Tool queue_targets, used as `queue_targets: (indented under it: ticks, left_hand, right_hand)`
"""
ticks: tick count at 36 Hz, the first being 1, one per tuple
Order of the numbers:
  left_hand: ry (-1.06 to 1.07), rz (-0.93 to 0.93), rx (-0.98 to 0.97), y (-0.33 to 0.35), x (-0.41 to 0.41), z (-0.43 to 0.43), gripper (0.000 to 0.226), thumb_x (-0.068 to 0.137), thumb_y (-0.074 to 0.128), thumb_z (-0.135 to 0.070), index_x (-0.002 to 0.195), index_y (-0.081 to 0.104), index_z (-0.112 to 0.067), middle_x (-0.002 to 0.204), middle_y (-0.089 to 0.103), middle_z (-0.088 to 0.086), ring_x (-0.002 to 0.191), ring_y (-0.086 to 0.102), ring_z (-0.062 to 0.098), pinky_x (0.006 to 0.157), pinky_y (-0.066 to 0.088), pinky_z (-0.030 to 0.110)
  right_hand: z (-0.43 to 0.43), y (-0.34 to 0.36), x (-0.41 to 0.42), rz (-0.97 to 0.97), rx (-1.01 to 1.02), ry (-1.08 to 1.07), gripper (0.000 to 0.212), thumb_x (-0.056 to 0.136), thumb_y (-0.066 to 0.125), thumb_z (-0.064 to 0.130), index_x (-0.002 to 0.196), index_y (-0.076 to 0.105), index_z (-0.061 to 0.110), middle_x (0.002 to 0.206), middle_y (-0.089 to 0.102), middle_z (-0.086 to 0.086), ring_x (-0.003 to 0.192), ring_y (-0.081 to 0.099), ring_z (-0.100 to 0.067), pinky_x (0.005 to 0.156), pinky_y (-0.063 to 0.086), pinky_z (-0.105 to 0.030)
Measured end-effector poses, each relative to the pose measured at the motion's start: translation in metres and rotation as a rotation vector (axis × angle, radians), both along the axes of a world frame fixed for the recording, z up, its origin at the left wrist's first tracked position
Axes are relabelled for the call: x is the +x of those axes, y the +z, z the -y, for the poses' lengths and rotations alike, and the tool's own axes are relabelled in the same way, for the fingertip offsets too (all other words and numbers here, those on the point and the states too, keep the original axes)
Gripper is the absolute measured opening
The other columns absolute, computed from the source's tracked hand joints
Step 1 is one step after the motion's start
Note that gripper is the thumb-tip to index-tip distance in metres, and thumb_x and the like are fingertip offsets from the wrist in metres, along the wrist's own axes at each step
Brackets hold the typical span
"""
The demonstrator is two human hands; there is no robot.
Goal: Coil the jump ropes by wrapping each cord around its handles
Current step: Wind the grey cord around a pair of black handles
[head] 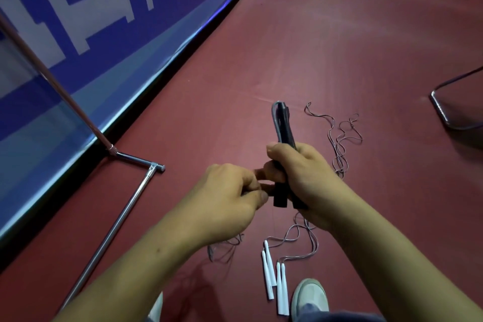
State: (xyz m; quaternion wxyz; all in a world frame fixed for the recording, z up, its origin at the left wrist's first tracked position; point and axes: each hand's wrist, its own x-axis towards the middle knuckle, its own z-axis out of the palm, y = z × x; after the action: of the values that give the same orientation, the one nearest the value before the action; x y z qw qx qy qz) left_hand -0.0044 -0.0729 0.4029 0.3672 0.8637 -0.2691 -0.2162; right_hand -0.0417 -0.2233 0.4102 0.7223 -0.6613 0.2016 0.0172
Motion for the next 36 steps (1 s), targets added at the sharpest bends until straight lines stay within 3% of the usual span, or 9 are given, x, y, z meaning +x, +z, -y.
queue_targets:
  ticks: [5,8,11,14,16,18,24,29,36]
  left_hand:
    - [-0.030,0.099,-0.054,0.003,-0.008,-0.001,0.030,0.093,0.064,-0.023,0.066,0.059,-0.010,0.054,0.054,0.006,0.048,0.043,0.023,0.044,0.030,0.029]
    - [-0.045,0.114,-0.087,0.002,-0.013,0.000,0.031,0.093,0.061,-0.019,0.064,0.054,-0.011,0.052,0.049,0.004,0.048,0.040,0.025,0.045,0.032,0.034]
    - [-0.031,0.110,-0.173,0.001,-0.019,0.002,0.031,0.092,0.062,-0.015,0.062,0.052,-0.013,0.050,0.047,0.004,0.046,0.035,0.017,0.044,0.028,0.025]
    - [0.001,0.146,-0.264,-0.002,-0.024,0.006,0.026,0.088,0.068,-0.016,0.067,0.054,-0.015,0.052,0.048,0.000,0.048,0.037,0.013,0.047,0.028,0.020]
    - [0.011,0.193,-0.282,-0.003,-0.027,0.009,0.028,0.082,0.078,-0.025,0.069,0.053,-0.023,0.053,0.048,-0.007,0.054,0.044,0.011,0.050,0.029,0.016]
    - [0.045,0.203,-0.312,-0.004,-0.026,0.011,0.033,0.075,0.086,-0.032,0.072,0.054,-0.027,0.056,0.049,-0.012,0.056,0.045,0.007,0.053,0.031,0.015]
    - [0.110,0.268,-0.381,-0.002,-0.019,0.011,0.049,0.063,0.092,-0.028,0.063,0.043,-0.033,0.060,0.050,-0.024,0.051,0.039,0.003,0.050,0.024,0.013]
    - [0.121,0.300,-0.390,-0.001,-0.018,0.012,0.055,0.066,0.089,-0.016,0.060,0.038,-0.036,0.059,0.052,-0.028,0.049,0.041,-0.002,0.050,0.027,0.009]
    - [0.165,0.345,-0.436,-0.001,-0.024,0.014,0.039,0.077,0.080,-0.015,0.066,0.046,-0.029,0.055,0.047,-0.017,0.048,0.035,0.008,0.048,0.025,0.015]
  right_hand:
    - [-0.001,-0.005,0.003,0.074,-0.318,-0.004,0.025,0.094,0.053,0.026,0.074,0.041,0.019,0.053,0.042,0.002,0.048,0.045,-0.018,0.059,0.039,-0.044]
    - [-0.003,-0.005,0.005,0.104,-0.512,-0.024,0.025,0.098,0.053,0.020,0.076,0.043,0.014,0.062,0.048,-0.008,0.052,0.048,-0.024,0.053,0.043,-0.043]
    - [-0.007,-0.008,0.008,0.117,-0.631,-0.111,0.024,0.095,0.054,0.023,0.076,0.045,0.012,0.067,0.055,-0.019,0.065,0.057,-0.045,0.058,0.050,-0.051]
    - [-0.009,-0.008,0.010,0.105,-0.541,-0.222,0.024,0.086,0.052,0.033,0.074,0.044,0.014,0.061,0.050,-0.010,0.058,0.052,-0.041,0.055,0.046,-0.049]
    - [-0.009,-0.010,0.012,0.115,-0.343,-0.322,0.024,0.094,0.051,0.022,0.074,0.040,0.015,0.052,0.042,-0.001,0.051,0.042,-0.025,0.045,0.037,-0.036]
    - [-0.012,-0.008,0.011,0.133,-0.192,-0.366,0.024,0.100,0.047,0.014,0.078,0.038,0.015,0.049,0.036,0.003,0.052,0.040,-0.020,0.043,0.033,-0.027]
    - [-0.018,0.001,0.008,0.190,0.048,-0.338,0.030,0.105,0.046,0.020,0.077,0.035,0.018,0.055,0.037,0.003,0.049,0.042,-0.016,0.046,0.037,-0.029]
    - [-0.021,-0.001,0.009,0.179,0.122,-0.359,0.026,0.104,0.047,0.020,0.080,0.037,0.017,0.058,0.038,0.000,0.049,0.042,-0.015,0.044,0.039,-0.025]
    - [-0.021,-0.001,0.011,0.186,0.070,-0.342,0.024,0.104,0.047,0.020,0.081,0.039,0.017,0.060,0.040,0.000,0.052,0.045,-0.017,0.051,0.041,-0.029]
